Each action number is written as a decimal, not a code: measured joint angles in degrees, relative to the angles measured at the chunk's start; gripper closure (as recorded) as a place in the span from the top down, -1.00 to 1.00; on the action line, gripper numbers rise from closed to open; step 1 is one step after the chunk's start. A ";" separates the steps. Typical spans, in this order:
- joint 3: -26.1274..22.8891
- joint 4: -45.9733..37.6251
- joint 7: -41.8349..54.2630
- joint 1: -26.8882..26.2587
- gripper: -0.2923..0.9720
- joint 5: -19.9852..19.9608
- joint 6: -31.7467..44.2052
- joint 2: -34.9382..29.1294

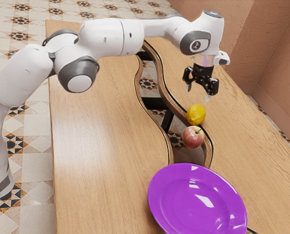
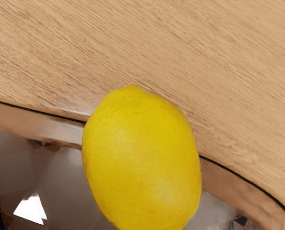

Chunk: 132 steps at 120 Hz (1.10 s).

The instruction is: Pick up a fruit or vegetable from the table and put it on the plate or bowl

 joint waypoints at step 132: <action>-0.49 -2.02 -15.19 1.30 0.51 -2.60 4.19 6.68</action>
